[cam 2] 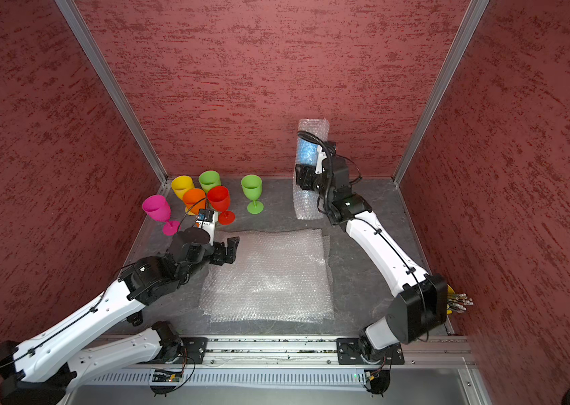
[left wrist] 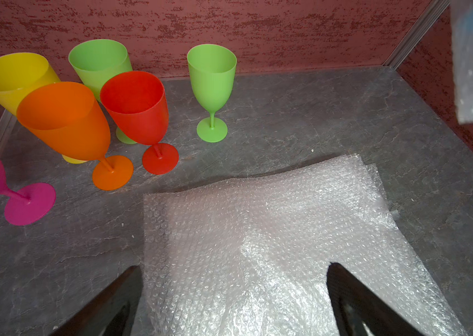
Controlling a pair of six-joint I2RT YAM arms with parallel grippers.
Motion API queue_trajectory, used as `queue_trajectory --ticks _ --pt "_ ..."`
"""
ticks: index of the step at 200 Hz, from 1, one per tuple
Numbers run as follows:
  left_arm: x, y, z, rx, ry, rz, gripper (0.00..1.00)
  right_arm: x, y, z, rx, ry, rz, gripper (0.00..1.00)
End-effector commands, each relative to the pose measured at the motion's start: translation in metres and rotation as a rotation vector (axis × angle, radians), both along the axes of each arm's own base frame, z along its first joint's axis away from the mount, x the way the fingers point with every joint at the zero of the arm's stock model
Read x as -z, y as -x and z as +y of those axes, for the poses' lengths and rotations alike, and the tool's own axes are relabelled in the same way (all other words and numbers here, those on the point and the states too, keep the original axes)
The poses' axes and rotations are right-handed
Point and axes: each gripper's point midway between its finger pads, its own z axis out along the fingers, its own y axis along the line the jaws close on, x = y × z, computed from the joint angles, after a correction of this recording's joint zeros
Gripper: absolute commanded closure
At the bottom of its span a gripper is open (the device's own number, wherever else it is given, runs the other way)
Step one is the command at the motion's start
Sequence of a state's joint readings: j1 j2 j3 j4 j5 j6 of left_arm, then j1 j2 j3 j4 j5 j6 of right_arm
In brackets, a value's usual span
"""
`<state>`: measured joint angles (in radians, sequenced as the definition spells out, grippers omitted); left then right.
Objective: Unpack wine glasses from bubble wrap
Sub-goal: Pick up the bubble wrap from the center of the board, then place the bubble wrap at the center of the board.
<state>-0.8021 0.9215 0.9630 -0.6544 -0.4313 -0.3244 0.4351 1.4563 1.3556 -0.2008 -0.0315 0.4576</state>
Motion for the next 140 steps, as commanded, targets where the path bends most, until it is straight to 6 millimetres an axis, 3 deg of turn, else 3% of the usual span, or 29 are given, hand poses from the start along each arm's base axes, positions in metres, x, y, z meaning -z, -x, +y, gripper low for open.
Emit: queue_trajectory --ticks 1,30,63,106,140 --pt "-0.003 0.002 -0.001 0.012 0.001 -0.009 0.00 0.073 0.050 0.040 -0.055 -0.028 0.281 0.33" --pt "-0.004 0.001 -0.002 0.012 0.002 -0.006 0.00 0.100 0.104 0.048 -0.026 -0.035 0.374 0.32" --pt "-0.004 0.002 -0.001 0.011 0.007 -0.003 0.00 0.147 0.140 0.046 0.019 -0.091 0.498 0.30" --pt "-0.001 0.001 -0.002 0.010 -0.003 0.009 0.00 0.197 0.159 0.067 -0.031 -0.021 0.570 0.27" --pt "0.000 0.002 -0.002 0.009 -0.006 0.010 0.00 0.219 0.160 0.078 -0.082 0.018 0.565 0.25"
